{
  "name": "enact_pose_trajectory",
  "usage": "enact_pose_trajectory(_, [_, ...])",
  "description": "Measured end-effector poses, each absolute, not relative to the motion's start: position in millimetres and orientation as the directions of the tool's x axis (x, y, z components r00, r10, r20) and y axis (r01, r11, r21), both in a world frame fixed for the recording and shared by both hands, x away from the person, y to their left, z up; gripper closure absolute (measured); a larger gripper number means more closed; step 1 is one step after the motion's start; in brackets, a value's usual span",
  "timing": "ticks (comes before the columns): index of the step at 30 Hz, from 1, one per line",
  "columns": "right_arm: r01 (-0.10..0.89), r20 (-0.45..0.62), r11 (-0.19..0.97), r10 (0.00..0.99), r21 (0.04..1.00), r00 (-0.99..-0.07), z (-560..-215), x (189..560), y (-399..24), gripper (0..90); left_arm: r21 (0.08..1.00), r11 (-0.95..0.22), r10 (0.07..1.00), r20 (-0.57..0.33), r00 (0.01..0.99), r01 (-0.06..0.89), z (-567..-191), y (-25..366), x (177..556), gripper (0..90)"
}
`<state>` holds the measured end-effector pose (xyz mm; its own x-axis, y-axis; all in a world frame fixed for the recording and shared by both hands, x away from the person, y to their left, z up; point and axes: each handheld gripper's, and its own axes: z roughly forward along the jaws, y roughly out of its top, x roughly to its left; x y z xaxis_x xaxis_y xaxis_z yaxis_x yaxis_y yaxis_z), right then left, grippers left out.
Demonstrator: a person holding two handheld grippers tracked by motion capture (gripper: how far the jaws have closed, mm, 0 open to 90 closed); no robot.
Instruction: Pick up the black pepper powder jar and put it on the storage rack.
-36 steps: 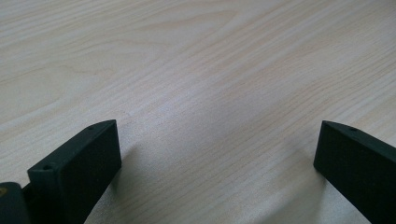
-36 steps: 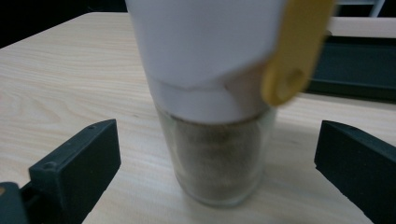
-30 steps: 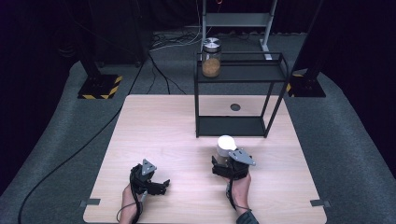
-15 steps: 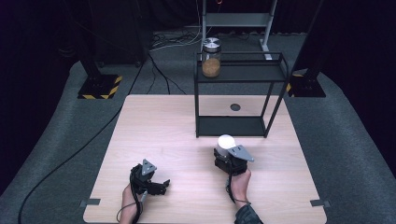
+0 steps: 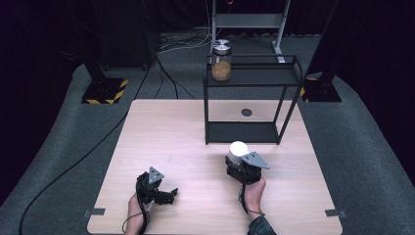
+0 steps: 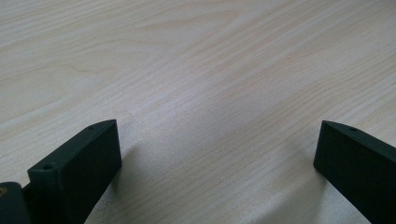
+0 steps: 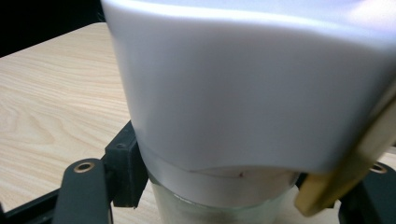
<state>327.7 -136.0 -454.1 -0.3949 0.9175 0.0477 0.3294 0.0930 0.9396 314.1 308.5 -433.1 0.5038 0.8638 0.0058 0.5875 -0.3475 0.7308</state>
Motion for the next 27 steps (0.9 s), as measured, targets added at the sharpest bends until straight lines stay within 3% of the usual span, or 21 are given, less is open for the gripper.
enact_pose_trajectory(27, [0.376,0.052,0.070,0.951,0.924,-0.305,-435,315,-188,29.6,0.731,-0.342,0.869,0.007,0.495,0.591,-433,308,314,0.2])
